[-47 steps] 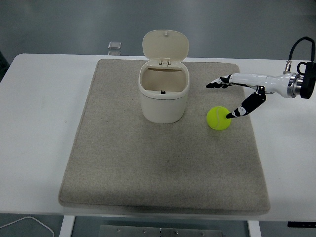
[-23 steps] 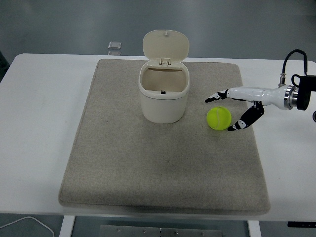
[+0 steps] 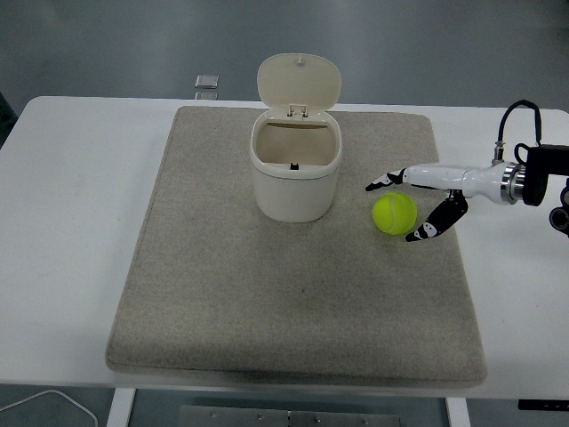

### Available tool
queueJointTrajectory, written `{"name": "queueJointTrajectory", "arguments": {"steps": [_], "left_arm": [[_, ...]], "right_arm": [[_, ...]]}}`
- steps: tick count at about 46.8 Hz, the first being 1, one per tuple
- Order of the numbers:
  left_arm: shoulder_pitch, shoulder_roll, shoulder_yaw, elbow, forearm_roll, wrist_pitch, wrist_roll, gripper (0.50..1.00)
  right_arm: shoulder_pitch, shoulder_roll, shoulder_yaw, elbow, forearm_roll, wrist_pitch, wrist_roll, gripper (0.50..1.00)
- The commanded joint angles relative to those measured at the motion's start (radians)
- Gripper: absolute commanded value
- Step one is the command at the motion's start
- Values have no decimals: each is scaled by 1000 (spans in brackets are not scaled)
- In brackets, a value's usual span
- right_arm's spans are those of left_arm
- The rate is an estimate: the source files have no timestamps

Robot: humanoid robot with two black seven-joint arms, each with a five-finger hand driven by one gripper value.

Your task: Pick up the tennis ball and place it in the box.

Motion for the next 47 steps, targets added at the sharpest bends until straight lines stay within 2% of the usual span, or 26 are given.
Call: {"name": "queueJointTrajectory", "arguments": {"steps": [1, 12, 18, 28, 41, 47], "left_arm": [[0, 0, 0, 0, 0, 0, 0, 992], [0, 0, -1, 0, 0, 0, 0, 992], [0, 0, -1, 0, 0, 0, 0, 992], [0, 0, 0, 0, 0, 0, 0, 992], [0, 0, 0, 0, 0, 0, 0, 992], [0, 0, 0, 0, 0, 0, 0, 992]], "right_arm": [[-1, 6, -10, -7, 0, -9, 1, 921], [0, 6, -24, -16, -2, -17, 1, 897], [-1, 7, -25, -24, -3, -17, -1, 791], [-1, 7, -25, -28, -5, -17, -7, 691], [0, 6, -38, -30, -3, -23, -7, 686], [8, -2, -28, -28, 14, -16, -4, 654]]}}
